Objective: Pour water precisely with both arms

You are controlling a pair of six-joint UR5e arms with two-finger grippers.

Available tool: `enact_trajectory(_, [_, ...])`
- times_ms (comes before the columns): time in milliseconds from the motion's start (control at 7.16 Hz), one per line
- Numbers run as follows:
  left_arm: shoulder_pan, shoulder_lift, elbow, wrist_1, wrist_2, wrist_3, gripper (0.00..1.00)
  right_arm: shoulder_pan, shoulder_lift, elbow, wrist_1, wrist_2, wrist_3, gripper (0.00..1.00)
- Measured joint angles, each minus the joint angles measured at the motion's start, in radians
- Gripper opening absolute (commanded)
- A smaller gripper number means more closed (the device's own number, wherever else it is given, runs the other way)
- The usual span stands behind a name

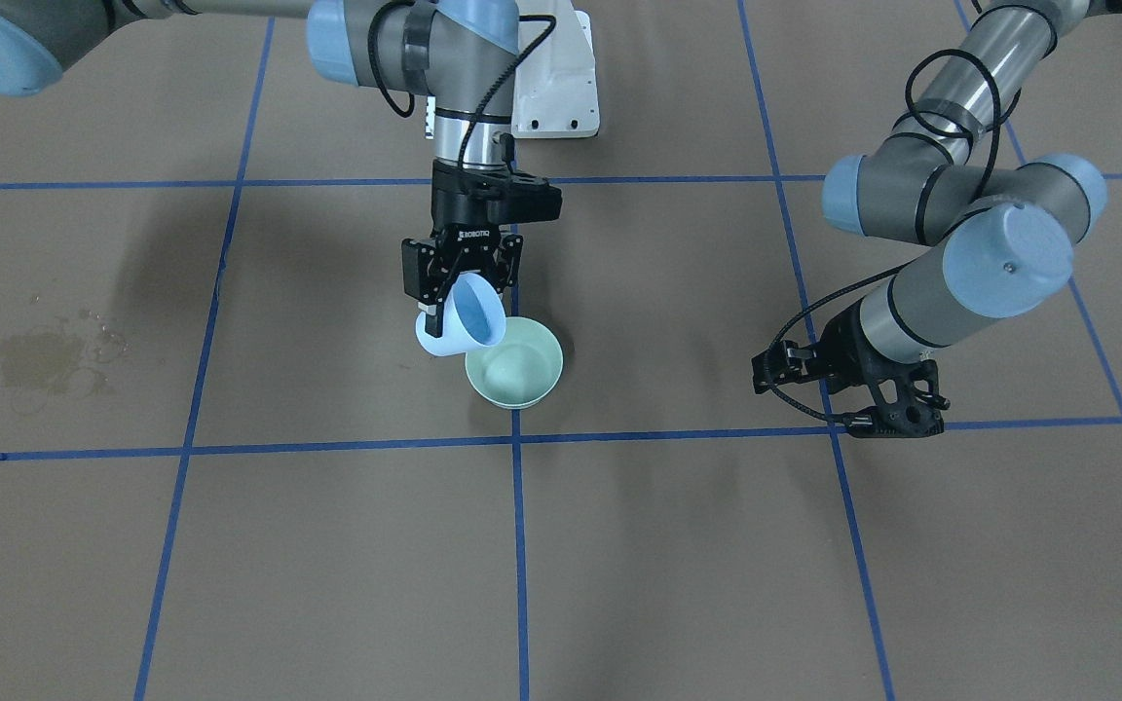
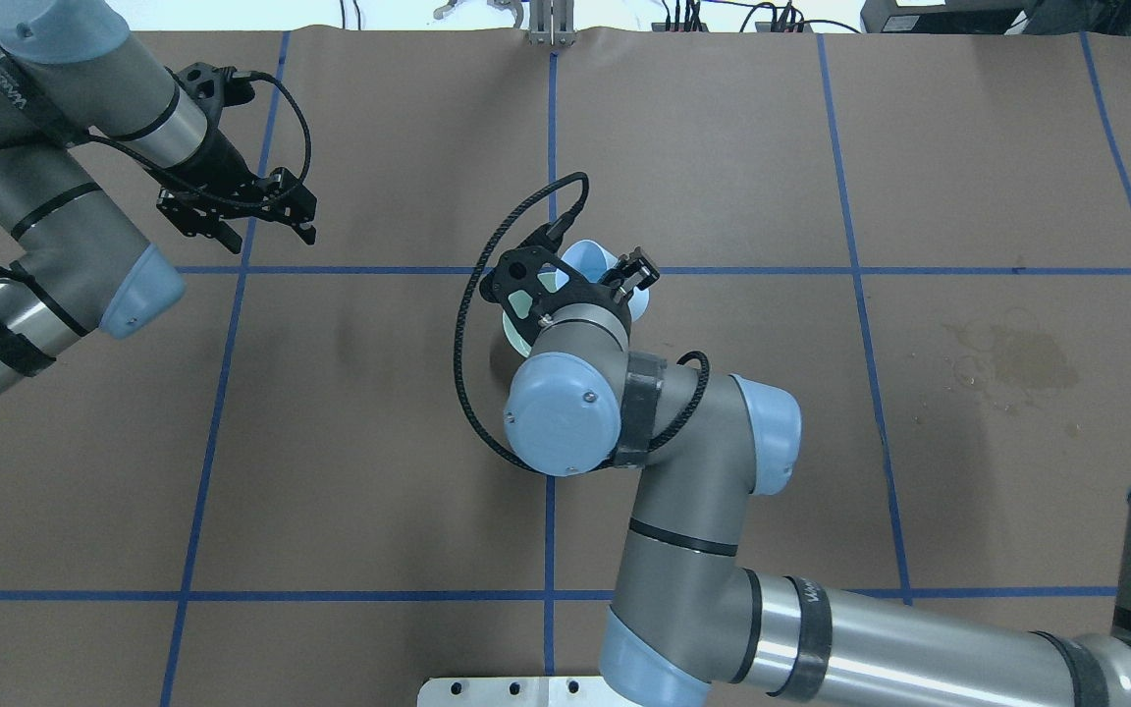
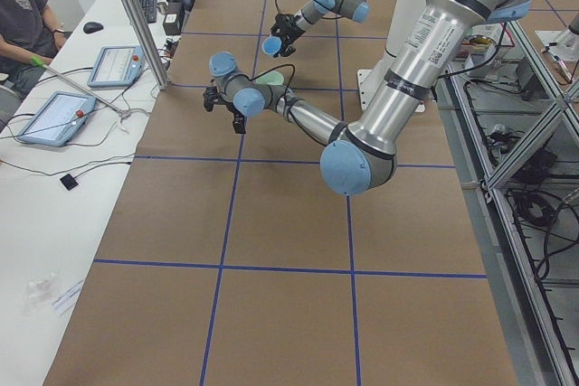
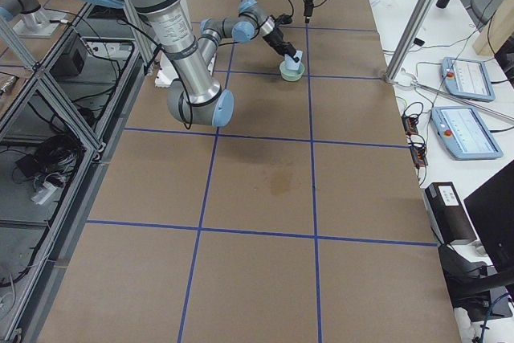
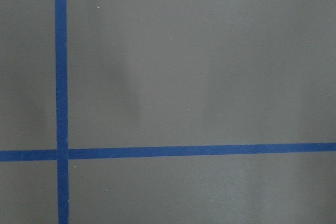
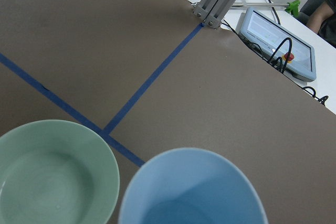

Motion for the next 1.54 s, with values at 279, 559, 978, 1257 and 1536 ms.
enact_trajectory(279, [0.001, -0.001, 0.006, -0.001, 0.000, 0.000, 1.00, -0.002, 0.079, -0.074, -0.153, -0.026, -0.126, 0.00])
enact_trajectory(559, [0.002, -0.002, 0.017, -0.002, 0.000, 0.000, 1.00, -0.019, 0.105, -0.134, -0.216, -0.082, -0.232, 0.00])
enact_trajectory(978, [0.001, -0.003, 0.053, -0.037, 0.000, -0.002, 1.00, -0.032, 0.125, -0.166, -0.273, -0.111, -0.375, 0.00])
enact_trajectory(1257, [0.001, -0.002, 0.063, -0.050, 0.000, -0.002, 1.00, -0.033, 0.146, -0.175, -0.334, -0.114, -0.453, 0.00])
enact_trajectory(1536, [0.001, 0.000, 0.064, -0.053, -0.001, -0.003, 1.00, -0.034, 0.151, -0.178, -0.385, -0.115, -0.500, 0.00])
